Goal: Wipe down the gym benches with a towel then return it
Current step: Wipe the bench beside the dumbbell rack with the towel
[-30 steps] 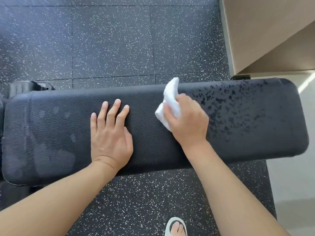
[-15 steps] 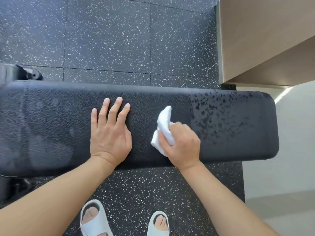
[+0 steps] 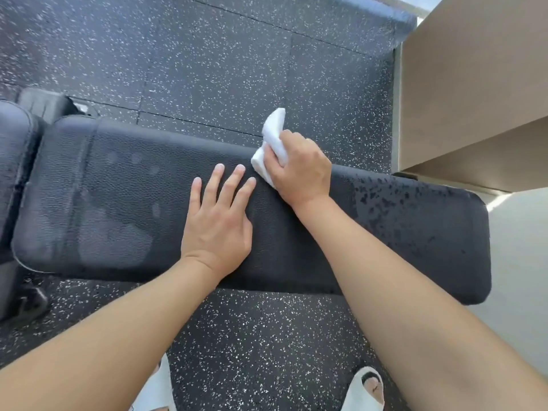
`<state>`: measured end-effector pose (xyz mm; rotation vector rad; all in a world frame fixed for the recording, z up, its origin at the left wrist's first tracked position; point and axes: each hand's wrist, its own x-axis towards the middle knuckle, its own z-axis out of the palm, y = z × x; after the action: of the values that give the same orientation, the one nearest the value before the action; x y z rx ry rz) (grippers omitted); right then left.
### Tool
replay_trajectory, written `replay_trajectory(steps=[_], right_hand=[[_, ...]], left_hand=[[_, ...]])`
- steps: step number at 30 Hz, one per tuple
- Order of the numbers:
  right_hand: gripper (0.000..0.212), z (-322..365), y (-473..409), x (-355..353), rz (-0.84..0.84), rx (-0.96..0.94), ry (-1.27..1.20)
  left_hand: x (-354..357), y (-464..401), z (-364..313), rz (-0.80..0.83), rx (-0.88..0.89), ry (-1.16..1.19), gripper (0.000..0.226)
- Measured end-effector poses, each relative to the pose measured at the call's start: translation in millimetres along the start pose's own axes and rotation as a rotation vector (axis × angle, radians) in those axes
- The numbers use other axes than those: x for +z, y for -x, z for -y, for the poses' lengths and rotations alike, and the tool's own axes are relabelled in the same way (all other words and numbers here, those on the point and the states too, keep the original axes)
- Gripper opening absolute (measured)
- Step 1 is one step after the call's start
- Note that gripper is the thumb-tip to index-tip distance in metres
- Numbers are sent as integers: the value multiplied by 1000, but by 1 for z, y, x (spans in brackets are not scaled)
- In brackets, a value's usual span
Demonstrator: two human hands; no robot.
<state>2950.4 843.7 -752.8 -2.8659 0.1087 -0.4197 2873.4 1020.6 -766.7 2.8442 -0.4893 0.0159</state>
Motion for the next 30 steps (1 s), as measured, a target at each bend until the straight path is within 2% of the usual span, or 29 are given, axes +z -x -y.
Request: replay_trajectory(steps=[4,8,13,15,17,20,23,27,30], right_hand=[[30,2,15,-1,-22,-54,-36],[28,-13,87,-21,-38,-148,-42],[28,-90,198,-64,-6,-237,-119],[28,-120,217,-80,17,-230,-125],[28,-140,222,-91,36,-233,-117],[30,-156,214,-95,62,-255,-99],[28,-169,205,-91,17,-256,-90],[27,-167,193,-84,-51,-245,-104],[30,-160,153,-74,-55,-212,-101]], left_hand=[[2,2,0,13,5,-26,61],[-7,4,-2,69,-2,-29,59],[-18,5,-35,123,-105,-44,62],[-16,8,-66,143,-12,-23,60],[-9,14,-101,169,54,-17,59],[9,19,-127,103,-69,-23,58],[24,20,-125,32,-85,-37,56],[26,23,-125,20,-70,-38,56],[26,22,-125,11,-69,-45,56]])
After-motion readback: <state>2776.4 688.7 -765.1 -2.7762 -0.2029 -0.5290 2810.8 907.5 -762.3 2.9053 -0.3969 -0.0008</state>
